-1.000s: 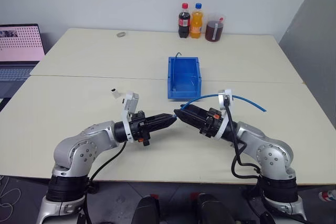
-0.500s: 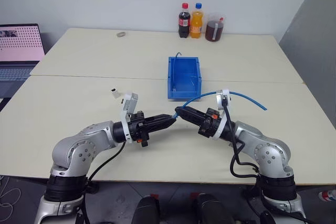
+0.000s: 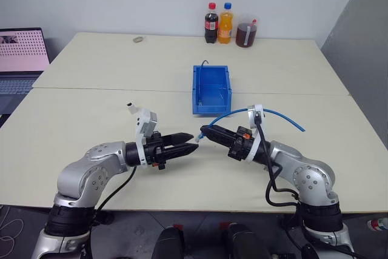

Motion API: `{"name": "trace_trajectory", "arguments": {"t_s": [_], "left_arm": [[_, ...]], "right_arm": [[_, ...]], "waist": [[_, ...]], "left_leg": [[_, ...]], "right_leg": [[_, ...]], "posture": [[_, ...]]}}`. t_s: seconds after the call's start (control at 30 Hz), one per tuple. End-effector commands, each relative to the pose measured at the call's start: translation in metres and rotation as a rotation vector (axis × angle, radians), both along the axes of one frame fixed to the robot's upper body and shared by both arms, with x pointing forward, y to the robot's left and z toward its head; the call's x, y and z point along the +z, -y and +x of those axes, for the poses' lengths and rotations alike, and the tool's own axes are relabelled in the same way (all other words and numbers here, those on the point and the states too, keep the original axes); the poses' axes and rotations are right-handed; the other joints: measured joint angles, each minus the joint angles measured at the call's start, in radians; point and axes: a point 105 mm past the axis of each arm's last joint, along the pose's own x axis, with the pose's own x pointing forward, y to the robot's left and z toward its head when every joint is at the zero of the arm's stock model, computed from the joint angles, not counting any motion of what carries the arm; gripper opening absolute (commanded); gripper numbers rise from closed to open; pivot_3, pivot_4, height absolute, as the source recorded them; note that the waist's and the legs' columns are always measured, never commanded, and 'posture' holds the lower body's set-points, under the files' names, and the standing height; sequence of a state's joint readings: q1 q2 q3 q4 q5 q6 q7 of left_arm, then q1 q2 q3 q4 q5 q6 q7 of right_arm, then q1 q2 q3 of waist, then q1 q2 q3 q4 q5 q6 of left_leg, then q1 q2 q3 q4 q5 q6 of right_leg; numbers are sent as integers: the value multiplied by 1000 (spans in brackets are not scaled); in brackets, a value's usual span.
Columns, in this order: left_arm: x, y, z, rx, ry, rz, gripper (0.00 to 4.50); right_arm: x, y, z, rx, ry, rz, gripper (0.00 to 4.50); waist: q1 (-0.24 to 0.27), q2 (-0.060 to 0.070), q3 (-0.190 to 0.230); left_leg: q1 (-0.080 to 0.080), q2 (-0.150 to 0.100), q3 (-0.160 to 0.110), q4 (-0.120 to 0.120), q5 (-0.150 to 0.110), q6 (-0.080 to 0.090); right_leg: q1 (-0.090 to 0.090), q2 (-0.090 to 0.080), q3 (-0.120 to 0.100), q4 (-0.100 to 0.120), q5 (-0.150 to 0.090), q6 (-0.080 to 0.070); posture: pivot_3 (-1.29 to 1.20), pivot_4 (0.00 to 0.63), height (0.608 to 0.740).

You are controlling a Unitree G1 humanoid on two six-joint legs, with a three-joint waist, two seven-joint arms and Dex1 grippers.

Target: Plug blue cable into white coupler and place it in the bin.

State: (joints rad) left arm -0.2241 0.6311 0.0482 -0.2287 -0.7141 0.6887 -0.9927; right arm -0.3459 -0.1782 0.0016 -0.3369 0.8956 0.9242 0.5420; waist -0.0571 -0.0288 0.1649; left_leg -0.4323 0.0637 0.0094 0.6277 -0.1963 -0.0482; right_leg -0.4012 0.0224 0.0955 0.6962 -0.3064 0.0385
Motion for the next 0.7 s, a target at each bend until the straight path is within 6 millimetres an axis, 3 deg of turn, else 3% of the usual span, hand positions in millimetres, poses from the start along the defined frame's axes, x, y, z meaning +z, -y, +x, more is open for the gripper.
{"name": "trace_trajectory", "arguments": {"t_s": [0.03,0.13,0.23,0.4,0.53,0.7], "left_arm": [[-2,-20,3,140,101,108,3356],[-14,-38,4,303,130,183,3950],[-23,-61,18,570,181,245,4477],[-34,-92,38,1003,209,305,4500],[-34,-97,48,1149,175,267,4500],[-28,-110,76,1371,160,256,4500]], "right_arm": [[5,6,6,-55,49,-6,78],[2,11,12,-105,53,-23,77],[0,14,15,-125,54,-29,73],[-1,15,18,-131,54,-33,72],[-1,14,20,-131,56,-35,72],[2,13,21,-131,66,-37,72]], "waist": [[0,0,0],[-1,0,0],[0,0,0],[8,-1,0],[10,-1,0],[10,-3,1]], "left_leg": [[-1,0,0,0,0,0],[-1,0,1,-1,0,0],[-1,0,1,-1,0,0],[-2,-1,1,0,0,0],[-2,-1,1,0,0,0],[-2,-1,0,0,0,0]], "right_leg": [[-1,0,0,0,0,0],[-2,0,1,0,0,0],[-3,-1,1,0,0,0],[-2,-2,1,0,0,1],[-2,-2,0,0,1,1],[-2,-1,0,1,1,1]], "posture": [[0,150,740],[0,150,740],[0,150,740],[0,150,740],[0,150,740],[0,150,740]]}}
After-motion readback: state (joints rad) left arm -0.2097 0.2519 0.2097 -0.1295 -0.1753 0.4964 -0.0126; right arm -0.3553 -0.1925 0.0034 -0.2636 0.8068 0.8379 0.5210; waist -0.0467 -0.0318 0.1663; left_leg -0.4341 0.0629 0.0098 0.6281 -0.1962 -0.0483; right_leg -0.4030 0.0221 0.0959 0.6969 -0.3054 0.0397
